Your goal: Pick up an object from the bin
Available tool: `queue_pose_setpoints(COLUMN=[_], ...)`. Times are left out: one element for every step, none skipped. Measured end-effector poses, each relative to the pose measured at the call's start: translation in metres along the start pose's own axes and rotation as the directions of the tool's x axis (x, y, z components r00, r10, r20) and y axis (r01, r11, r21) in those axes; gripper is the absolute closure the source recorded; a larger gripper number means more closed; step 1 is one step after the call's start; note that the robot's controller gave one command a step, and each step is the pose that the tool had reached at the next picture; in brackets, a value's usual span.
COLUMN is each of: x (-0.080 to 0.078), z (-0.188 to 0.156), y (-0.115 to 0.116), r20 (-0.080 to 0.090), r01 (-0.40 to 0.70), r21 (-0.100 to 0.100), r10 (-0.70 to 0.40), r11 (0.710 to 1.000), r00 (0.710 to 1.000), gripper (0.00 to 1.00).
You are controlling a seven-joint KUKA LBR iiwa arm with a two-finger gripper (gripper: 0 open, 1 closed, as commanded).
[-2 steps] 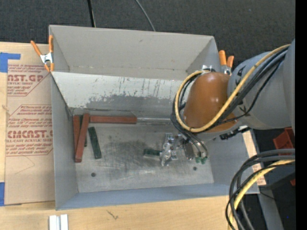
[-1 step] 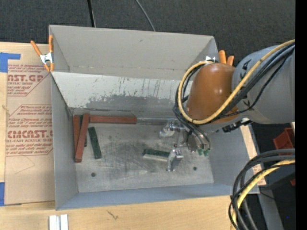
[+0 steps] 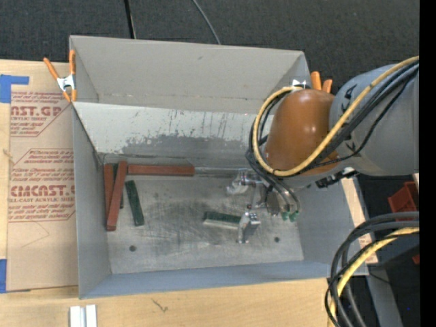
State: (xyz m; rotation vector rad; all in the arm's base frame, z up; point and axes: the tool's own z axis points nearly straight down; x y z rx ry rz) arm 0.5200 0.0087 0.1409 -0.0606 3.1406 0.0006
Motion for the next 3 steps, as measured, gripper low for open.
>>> queue_pose_setpoints(x=[-0.017, -0.017, -0.015], z=[0.064, 0.064, -0.096], y=[0.005, 0.005, 0.006], r20=[0.015, 0.015, -0.003], r01=[-0.123, -0.123, -0.020], r21=[-0.002, -0.002, 0.000], r10=[0.123, 0.123, 0.020], r11=[0.992, 0.992, 1.000], r00=[0.992, 0.992, 1.000], gripper=[1.00, 1.00, 1.00])
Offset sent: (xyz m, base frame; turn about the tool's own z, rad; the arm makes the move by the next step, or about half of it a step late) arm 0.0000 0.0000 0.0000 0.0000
